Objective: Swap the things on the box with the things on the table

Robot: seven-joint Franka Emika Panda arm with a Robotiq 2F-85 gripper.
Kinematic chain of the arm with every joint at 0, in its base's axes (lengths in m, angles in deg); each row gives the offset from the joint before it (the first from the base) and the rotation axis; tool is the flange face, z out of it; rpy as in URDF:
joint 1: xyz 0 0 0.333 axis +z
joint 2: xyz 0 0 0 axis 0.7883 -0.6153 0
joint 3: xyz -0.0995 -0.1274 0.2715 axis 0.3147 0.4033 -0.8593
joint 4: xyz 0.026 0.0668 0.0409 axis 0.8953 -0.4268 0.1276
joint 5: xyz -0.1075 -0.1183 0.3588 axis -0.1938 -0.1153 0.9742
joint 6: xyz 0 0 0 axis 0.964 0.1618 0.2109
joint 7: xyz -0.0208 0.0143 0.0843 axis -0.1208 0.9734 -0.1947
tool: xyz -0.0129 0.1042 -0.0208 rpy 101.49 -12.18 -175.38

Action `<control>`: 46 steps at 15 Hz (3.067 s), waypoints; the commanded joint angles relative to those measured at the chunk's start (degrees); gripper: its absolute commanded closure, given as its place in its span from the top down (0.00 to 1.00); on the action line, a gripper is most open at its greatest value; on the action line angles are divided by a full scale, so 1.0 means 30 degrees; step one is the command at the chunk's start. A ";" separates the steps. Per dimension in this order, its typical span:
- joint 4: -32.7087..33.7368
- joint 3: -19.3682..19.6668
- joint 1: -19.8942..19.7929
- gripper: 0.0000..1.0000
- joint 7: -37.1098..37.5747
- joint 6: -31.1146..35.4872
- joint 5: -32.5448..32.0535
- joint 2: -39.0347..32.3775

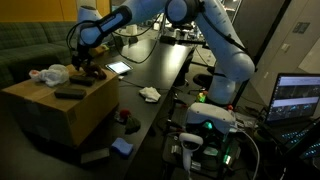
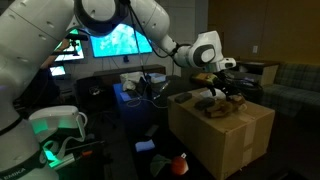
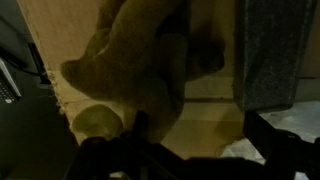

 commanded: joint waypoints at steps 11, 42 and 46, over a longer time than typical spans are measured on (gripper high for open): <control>-0.1963 0.0872 0.0820 1.00 0.1257 0.1154 -0.1528 0.2410; -0.2673 -0.2614 -0.1611 1.00 -0.3842 0.0093 0.0860 0.0369; -0.2883 -0.2877 -0.1686 1.00 -0.4212 -0.0145 0.1013 0.0513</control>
